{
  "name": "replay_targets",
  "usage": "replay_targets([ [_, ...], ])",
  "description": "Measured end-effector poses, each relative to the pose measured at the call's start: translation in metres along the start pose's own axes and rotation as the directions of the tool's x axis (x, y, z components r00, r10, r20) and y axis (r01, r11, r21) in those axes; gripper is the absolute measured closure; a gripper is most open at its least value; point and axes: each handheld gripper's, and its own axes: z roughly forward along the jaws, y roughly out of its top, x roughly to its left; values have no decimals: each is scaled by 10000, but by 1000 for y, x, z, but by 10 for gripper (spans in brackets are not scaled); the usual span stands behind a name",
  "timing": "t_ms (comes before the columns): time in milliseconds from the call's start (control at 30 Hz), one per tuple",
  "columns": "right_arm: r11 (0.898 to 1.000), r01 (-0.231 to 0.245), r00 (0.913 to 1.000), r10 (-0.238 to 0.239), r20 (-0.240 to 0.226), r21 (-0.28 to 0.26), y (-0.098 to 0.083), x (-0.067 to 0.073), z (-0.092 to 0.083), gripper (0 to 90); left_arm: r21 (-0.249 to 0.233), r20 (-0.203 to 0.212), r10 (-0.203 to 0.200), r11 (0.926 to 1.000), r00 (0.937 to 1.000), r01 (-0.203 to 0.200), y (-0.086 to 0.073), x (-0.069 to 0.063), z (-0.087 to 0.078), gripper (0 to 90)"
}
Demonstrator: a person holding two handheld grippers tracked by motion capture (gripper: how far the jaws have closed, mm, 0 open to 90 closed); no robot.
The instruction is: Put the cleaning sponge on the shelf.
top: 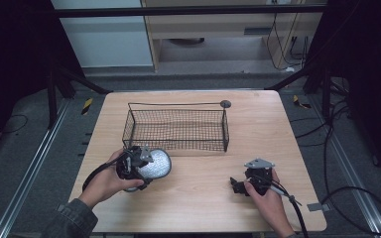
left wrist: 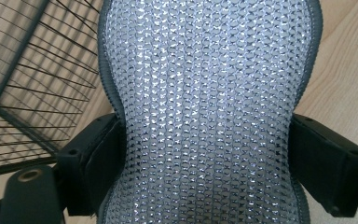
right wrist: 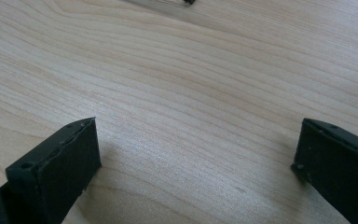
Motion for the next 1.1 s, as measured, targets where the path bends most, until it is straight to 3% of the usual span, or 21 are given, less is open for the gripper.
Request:
replay_targets([
  [367, 10000, -17, 10000, 17, -23, 4, 0, 0, 0, 4, -331, -445, 492, 9982, 9978, -507, 10, 2, -17, 145],
  [567, 10000, 32, 10000, -32, -10, -1, 0, 0, 0, 4, -172, -865, 768, 9968, 9933, -785, 25, 14, -26, 148],
  [900, 10000, -76, 9999, 76, -65, 29, 0, 0, -1, 4, -313, -1203, 682, 9969, 9904, -725, 32, 28, -36, 158],
  [1100, 10000, -12, 10000, 12, -57, 18, 0, 0, 0, 4, -106, -1487, 896, 9957, 9848, -922, 38, 35, -41, 163],
])
